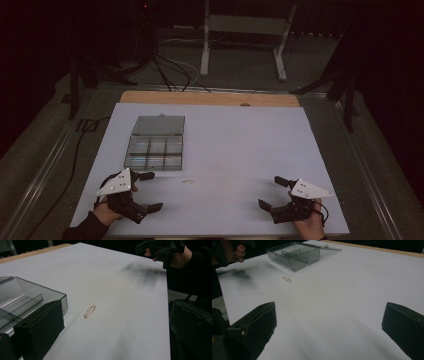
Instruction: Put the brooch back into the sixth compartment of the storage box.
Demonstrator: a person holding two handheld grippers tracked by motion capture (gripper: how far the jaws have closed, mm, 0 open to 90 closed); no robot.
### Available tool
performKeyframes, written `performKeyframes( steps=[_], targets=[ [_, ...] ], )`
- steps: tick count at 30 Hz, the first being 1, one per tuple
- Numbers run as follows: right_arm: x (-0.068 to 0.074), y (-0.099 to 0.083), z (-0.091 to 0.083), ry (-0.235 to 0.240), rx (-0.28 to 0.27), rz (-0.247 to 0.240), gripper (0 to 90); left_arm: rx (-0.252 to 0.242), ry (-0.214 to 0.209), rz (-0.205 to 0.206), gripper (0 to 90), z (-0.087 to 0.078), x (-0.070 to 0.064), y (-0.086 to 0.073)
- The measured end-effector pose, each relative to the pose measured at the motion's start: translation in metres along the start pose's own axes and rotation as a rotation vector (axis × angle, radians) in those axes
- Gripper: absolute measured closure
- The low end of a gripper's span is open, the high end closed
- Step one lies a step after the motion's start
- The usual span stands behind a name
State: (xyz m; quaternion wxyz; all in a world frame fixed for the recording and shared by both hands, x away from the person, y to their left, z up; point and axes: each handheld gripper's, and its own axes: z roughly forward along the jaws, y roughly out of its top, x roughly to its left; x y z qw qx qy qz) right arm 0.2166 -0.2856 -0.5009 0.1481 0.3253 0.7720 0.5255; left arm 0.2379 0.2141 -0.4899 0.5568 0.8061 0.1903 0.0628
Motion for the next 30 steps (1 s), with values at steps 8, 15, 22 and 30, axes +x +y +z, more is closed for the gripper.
performKeyframes(
  steps=[8,15,22,30],
  targets=[
    [0.0,0.0,-0.001,0.004,-0.003,-0.002,0.0,-0.006,-0.02,0.036,1.1,0.008,0.006,0.013],
    [0.0,0.0,-0.002,0.004,-0.006,0.004,0.0,0.01,-0.053,0.044,1.1,0.019,0.012,0.021],
    [0.0,0.0,-0.002,0.005,-0.007,0.004,0.0,0.016,-0.086,0.056,1.1,0.03,0.014,0.028],
    [0.0,0.0,-0.002,0.008,-0.005,0.005,0.0,0.049,-0.119,0.071,1.1,0.048,0.015,0.031]
  ],
)
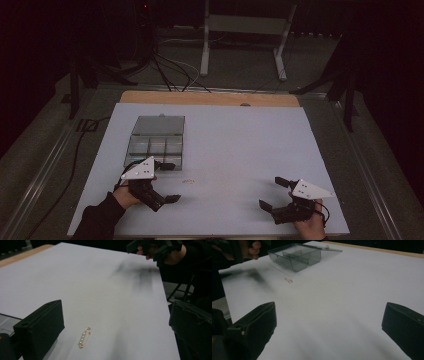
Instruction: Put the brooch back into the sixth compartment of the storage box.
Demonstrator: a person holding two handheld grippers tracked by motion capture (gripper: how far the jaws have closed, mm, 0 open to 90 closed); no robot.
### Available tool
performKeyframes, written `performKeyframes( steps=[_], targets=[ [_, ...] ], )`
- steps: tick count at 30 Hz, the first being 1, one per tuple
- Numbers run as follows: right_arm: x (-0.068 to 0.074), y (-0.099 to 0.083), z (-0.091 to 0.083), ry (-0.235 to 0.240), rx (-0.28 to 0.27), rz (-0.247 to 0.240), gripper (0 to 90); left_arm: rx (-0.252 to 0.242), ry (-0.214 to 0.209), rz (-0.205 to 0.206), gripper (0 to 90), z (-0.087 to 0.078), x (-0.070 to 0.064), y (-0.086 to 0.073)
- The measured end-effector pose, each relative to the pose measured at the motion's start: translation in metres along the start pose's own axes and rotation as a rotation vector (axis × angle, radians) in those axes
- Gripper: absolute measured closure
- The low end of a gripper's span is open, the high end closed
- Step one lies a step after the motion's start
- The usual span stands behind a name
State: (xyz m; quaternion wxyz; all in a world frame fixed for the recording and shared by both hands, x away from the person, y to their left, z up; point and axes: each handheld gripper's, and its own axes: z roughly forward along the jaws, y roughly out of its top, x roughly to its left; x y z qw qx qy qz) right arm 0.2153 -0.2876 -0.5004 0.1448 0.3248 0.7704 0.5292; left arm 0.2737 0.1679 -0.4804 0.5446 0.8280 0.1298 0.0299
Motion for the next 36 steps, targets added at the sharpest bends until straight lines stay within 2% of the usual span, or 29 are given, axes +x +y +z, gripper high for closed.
performKeyframes(
  steps=[4,8,11,17,20,21,22,26,29,32,36],
  targets=[
    [0.0,0.0,0.0,0.002,-0.001,0.004,0.0,0.02,-0.028,0.015,1.1,0.008,0.0,0.001],
    [0.0,0.0,0.0,0.004,0.002,0.006,0.0,0.061,-0.022,0.025,1.2,0.016,0.001,0.002],
    [0.0,0.0,0.0,0.008,0.001,0.003,0.0,0.084,-0.036,0.013,2.2,0.02,0.002,0.003],
    [0.0,-0.001,0.0,0.01,0.002,0.007,0.0,0.147,-0.043,0.032,8.1,0.03,0.006,0.003],
    [0.0,0.0,0.0,0.009,-0.001,0.004,0.0,0.164,-0.029,0.033,18.0,0.034,0.009,0.0],
    [0.0,-0.001,0.0,0.01,0.001,0.003,0.0,0.171,-0.025,0.039,18.1,0.035,0.009,0.0],
    [0.0,-0.001,0.0,0.01,0.002,0.005,0.0,0.183,-0.002,0.04,18.7,0.037,0.01,-0.001],
    [0.0,-0.001,0.0,0.011,0.001,0.006,0.0,0.207,0.012,0.052,28.5,0.041,0.009,-0.001],
    [0.0,-0.001,0.0,0.014,0.005,0.01,0.0,0.212,0.034,0.043,34.9,0.043,0.011,-0.002],
    [0.0,-0.001,0.0,0.014,0.008,0.006,0.0,0.218,0.05,0.018,39.3,0.045,0.015,-0.002],
    [0.0,-0.001,0.0,0.015,0.007,0.008,0.0,0.234,0.055,0.001,44.7,0.046,0.02,-0.004]
  ],
)
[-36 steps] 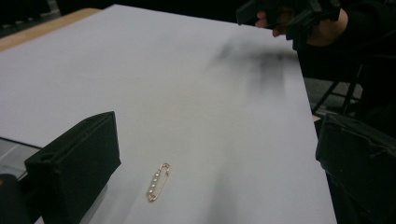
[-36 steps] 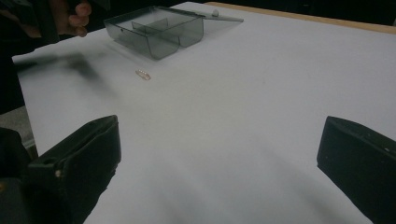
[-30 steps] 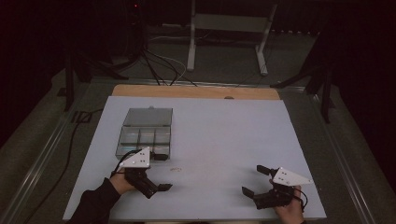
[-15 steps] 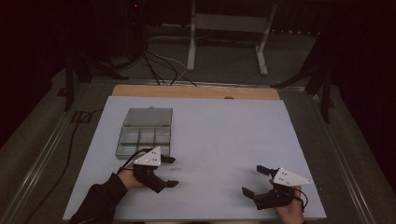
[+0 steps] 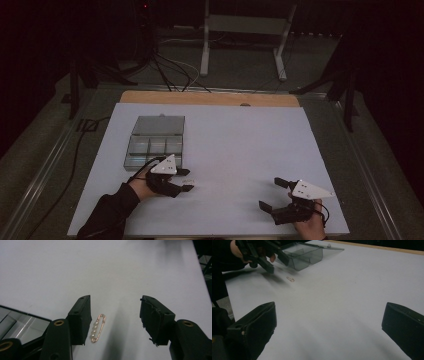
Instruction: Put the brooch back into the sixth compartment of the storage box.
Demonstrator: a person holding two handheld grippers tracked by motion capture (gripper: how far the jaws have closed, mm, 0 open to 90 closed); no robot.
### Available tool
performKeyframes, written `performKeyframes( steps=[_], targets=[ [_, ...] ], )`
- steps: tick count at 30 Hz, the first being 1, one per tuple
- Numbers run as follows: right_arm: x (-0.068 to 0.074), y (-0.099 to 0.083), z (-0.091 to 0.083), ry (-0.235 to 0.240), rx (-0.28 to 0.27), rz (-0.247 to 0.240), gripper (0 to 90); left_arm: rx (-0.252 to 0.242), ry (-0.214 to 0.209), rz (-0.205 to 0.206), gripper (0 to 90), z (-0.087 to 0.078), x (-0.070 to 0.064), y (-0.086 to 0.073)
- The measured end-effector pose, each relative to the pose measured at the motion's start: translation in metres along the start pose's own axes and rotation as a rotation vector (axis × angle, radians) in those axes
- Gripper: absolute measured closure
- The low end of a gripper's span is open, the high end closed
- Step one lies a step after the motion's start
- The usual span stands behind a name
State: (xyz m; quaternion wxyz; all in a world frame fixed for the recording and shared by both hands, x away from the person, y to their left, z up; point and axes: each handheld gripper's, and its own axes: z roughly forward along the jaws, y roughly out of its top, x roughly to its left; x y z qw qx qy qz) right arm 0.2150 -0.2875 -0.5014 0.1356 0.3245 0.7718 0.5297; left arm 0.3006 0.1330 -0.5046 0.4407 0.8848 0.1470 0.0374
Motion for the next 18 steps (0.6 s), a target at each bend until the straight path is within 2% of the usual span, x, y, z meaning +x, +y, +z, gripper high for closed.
performKeyframes(
  steps=[5,10,15,18],
  targets=[
    [0.0,0.0,0.0,0.002,0.001,-0.001,0.0,0.037,0.005,-0.015,52.8,0.004,0.004,-0.001],
    [0.0,0.0,0.0,0.002,0.004,0.002,0.0,0.073,0.027,-0.019,59.4,0.009,0.009,-0.003],
    [0.0,0.0,0.0,0.003,0.005,0.003,0.0,0.098,0.046,0.017,64.4,0.011,0.009,-0.003],
    [0.0,0.0,0.001,0.003,0.007,0.001,0.0,0.108,0.042,0.049,67.8,0.013,0.009,-0.003]
  ],
)
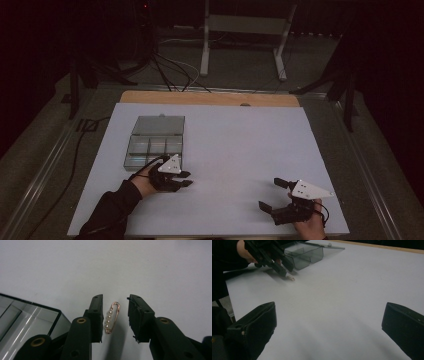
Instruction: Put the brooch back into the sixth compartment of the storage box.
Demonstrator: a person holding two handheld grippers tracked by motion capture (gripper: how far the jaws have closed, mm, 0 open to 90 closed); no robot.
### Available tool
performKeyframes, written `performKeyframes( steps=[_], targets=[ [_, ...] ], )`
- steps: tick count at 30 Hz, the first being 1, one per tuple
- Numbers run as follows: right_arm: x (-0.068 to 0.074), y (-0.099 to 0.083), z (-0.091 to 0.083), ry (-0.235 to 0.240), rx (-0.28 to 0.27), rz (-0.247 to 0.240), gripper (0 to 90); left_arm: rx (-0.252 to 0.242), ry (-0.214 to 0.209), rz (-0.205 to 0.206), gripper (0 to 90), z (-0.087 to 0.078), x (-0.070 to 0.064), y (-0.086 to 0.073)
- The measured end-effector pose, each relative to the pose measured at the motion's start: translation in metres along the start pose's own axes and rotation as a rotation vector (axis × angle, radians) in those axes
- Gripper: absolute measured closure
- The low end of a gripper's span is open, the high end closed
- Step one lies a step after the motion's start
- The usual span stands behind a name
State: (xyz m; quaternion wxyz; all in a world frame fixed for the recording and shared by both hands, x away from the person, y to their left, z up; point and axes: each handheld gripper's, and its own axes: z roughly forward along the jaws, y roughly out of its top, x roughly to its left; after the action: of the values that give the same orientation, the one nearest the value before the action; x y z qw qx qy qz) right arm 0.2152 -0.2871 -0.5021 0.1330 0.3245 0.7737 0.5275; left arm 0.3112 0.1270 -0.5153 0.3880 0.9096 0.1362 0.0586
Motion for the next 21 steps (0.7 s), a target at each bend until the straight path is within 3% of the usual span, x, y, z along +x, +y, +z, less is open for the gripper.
performKeyframes(
  steps=[3,6,11,17,21],
  targets=[
    [0.0001,0.0001,-0.0003,0.0,-0.002,0.001,0.0,0.004,0.011,0.003,69.7,0.0011,0.0019,0.0002],
    [-0.0002,-0.0002,-0.0001,0.0,0.001,0.003,0.0,0.005,0.002,-0.007,70.7,0.0029,0.0033,-0.0011],
    [-0.0002,-0.0004,0.0004,0.001,0.003,0.001,0.0,0.03,-0.015,0.009,72.7,0.0046,0.0049,-0.0007],
    [-0.0007,-0.0005,0.0002,0.0,0.003,0.002,0.0,0.036,-0.023,-0.033,73.2,0.0084,0.0082,-0.0014],
    [-0.0006,-0.0006,0.0005,0.001,0.005,0.002,0.0,0.047,-0.034,-0.034,73.3,0.0096,0.0097,-0.0011]
  ],
)
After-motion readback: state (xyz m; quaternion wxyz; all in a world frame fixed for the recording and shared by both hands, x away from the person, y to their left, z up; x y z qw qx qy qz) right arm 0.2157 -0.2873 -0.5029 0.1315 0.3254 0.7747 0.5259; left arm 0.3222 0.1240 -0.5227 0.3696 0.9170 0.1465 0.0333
